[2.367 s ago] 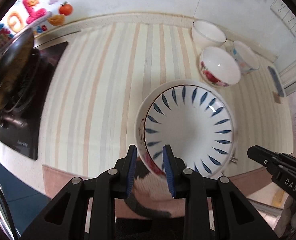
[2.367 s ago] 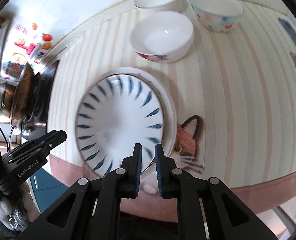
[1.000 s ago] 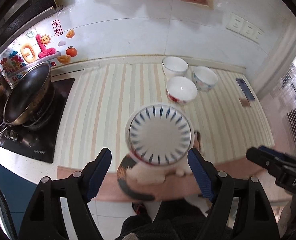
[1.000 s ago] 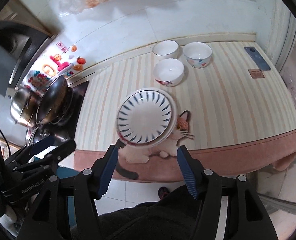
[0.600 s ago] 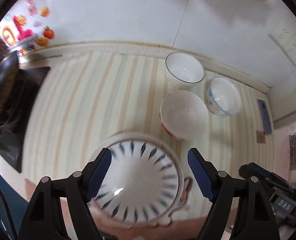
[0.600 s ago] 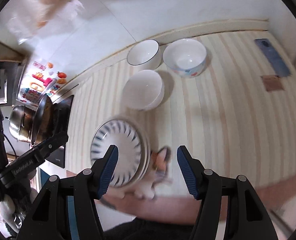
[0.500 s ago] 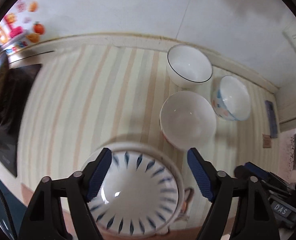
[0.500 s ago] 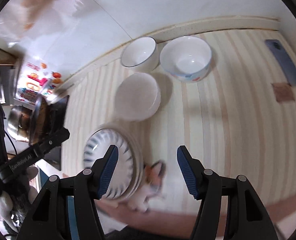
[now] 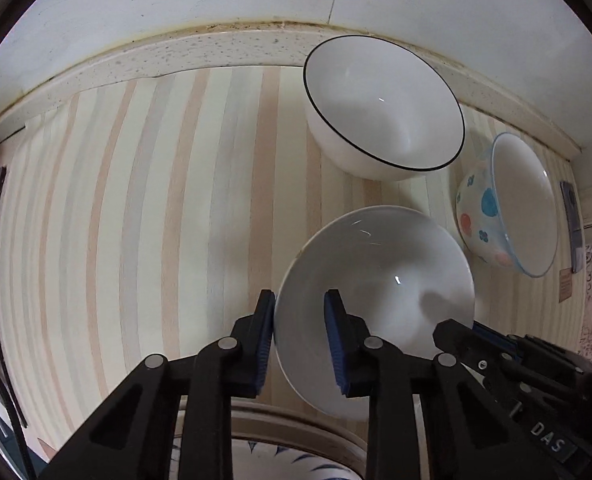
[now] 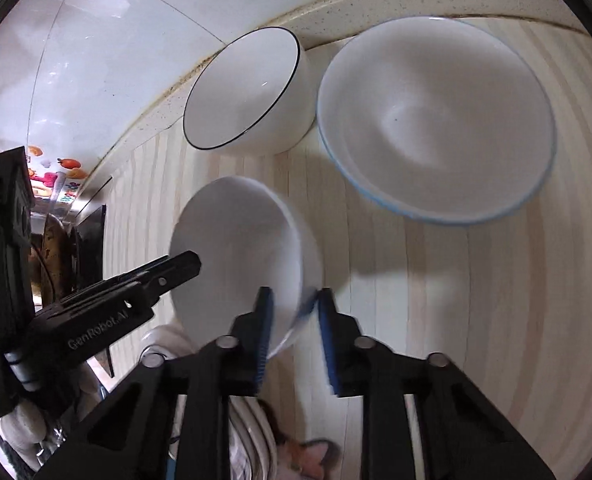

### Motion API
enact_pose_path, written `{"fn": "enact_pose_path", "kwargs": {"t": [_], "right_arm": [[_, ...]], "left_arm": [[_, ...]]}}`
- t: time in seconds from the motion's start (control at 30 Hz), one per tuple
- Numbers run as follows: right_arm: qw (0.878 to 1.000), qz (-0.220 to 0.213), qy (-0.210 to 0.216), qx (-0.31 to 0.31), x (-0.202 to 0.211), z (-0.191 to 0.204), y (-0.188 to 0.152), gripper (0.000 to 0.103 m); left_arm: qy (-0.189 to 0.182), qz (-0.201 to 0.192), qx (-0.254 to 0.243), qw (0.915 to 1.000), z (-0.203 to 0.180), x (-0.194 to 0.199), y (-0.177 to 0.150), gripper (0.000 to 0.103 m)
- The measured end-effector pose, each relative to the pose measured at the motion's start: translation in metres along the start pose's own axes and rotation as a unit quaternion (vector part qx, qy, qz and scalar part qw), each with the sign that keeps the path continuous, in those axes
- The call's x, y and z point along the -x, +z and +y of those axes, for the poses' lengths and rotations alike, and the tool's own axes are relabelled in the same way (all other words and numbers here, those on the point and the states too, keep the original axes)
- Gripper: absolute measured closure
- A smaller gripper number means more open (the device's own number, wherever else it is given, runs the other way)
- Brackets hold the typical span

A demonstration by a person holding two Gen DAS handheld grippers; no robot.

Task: Organize plates and bowls
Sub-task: 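Close both grippers on a white bowl rim and lift it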

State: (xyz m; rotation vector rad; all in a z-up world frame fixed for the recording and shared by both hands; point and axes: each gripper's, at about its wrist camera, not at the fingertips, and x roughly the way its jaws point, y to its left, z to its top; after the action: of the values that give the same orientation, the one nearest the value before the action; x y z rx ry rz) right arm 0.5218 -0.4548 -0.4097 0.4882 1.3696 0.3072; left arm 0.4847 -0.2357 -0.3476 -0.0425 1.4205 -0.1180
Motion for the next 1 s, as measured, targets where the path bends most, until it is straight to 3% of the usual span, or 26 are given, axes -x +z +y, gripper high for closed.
{"fn": "enact_pose_path", "kwargs": {"t": [0.3, 0.53, 0.67, 0.83, 1.0], "right_arm": [[1.0, 0.007, -0.016, 0.017, -0.005, 0.011, 0.001, 0.087], [0.999, -0.002, -0.02, 0.037, 0.031, 0.013, -0.018, 0.087], [0.999, -0.008, -0.017, 0.041, 0.06, 0.002, -0.038, 0.087], [0.999, -0.001, -0.031, 0.04, 0.091, -0.03, -0.074, 0.087], [0.999, 0.008, -0.034, 0.013, 0.102, -0.064, -0.106, 0.087]], "left_arm": [[-0.005, -0.014, 0.004, 0.9999, -0.007, 0.021, -0.005, 0.08], [-0.018, -0.015, -0.019, 0.9995, -0.037, 0.044, -0.039, 0.08], [-0.015, -0.018, -0.047, 0.9986, -0.065, 0.05, -0.075, 0.08], [-0.03, 0.007, -0.065, 0.9974, -0.092, 0.041, -0.114, 0.08], [-0.025, 0.022, -0.089, 0.9955, -0.117, 0.029, -0.132, 0.08]]}}
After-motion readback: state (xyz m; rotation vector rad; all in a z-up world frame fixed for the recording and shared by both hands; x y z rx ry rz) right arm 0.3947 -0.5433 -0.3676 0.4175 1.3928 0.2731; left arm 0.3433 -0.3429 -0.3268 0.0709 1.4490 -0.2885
